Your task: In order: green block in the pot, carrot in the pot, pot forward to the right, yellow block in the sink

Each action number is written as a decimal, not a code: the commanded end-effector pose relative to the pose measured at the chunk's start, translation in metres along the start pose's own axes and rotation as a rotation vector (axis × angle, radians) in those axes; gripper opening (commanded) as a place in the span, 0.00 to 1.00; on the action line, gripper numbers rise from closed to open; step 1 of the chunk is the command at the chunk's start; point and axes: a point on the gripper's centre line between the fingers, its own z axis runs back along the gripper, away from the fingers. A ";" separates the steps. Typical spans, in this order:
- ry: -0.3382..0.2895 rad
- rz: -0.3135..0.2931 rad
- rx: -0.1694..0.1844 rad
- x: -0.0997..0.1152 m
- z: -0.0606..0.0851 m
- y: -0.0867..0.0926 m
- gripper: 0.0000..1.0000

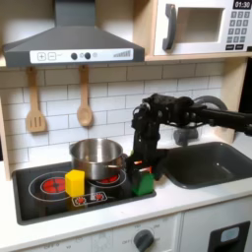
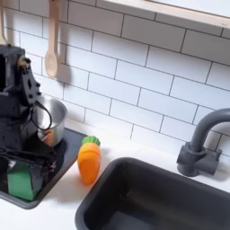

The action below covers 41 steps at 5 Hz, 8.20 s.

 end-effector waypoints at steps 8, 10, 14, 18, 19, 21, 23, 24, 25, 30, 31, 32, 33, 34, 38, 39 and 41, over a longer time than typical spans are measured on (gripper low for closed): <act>0.030 -0.029 -0.041 0.001 -0.025 0.007 0.00; -0.003 -0.005 -0.090 0.005 -0.001 0.007 0.00; -0.158 0.074 -0.121 0.064 0.054 0.030 0.00; -0.215 0.043 -0.083 0.101 0.042 0.026 0.00; -0.285 0.068 -0.065 0.108 0.041 0.032 0.00; -0.255 0.106 -0.065 0.116 0.034 0.039 0.00; -0.177 0.131 -0.065 0.125 0.020 0.047 0.00; -0.154 0.129 -0.067 0.126 0.015 0.047 0.00; -0.141 0.129 -0.064 0.124 0.010 0.047 0.00; -0.069 0.127 -0.038 0.121 -0.019 0.052 0.00; -0.047 0.108 -0.034 0.120 -0.019 0.051 1.00; -0.062 0.098 -0.043 0.118 -0.014 0.049 1.00; -0.079 0.102 -0.041 0.120 -0.010 0.052 1.00; -0.094 0.100 -0.052 0.121 -0.006 0.049 1.00; -0.173 0.020 -0.102 0.101 0.031 0.011 1.00; -0.162 -0.040 -0.108 0.095 0.029 -0.014 1.00; -0.151 -0.077 -0.123 0.085 0.026 -0.044 1.00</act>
